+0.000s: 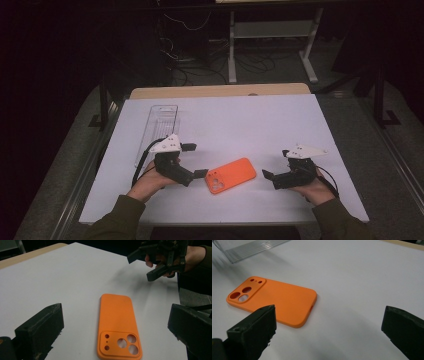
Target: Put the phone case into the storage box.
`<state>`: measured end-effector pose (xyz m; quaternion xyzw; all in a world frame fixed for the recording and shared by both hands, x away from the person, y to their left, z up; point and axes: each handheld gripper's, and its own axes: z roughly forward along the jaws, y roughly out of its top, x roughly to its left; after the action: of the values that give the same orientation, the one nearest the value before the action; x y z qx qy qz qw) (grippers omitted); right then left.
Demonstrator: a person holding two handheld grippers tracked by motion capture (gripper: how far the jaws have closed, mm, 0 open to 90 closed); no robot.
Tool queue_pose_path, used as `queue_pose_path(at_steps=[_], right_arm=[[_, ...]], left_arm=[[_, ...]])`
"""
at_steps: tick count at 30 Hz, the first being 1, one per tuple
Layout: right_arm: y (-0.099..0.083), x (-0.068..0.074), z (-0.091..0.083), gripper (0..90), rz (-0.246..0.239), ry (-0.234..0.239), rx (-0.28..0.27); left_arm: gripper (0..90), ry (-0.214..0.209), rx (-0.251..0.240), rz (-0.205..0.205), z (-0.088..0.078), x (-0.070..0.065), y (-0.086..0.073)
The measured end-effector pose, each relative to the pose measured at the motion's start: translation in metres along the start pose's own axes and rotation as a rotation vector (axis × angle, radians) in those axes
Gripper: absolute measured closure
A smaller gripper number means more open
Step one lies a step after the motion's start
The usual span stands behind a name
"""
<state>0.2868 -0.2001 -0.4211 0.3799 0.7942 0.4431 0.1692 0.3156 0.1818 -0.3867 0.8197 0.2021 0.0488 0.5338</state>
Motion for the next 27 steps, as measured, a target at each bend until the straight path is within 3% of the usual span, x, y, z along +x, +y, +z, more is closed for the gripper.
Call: queue_pose_path(at_steps=[9, 20, 27], right_arm=[[0.0, 0.0, 0.001, 0.0, -0.002, 0.001, 0.001], [0.0, 0.0, 0.0, 0.0, 0.0, 0.002, 0.001], [0.0, 0.0, 0.0, 0.0, 0.001, 0.004, 0.002]], left_arm=[[0.0, -0.006, 0.002, -0.002, 0.006, 0.001, 0.007], [0.0, -0.007, 0.018, 0.028, 0.014, 0.002, 0.012], [0.0, -0.013, 0.025, 0.02, 0.018, 0.003, 0.016]])
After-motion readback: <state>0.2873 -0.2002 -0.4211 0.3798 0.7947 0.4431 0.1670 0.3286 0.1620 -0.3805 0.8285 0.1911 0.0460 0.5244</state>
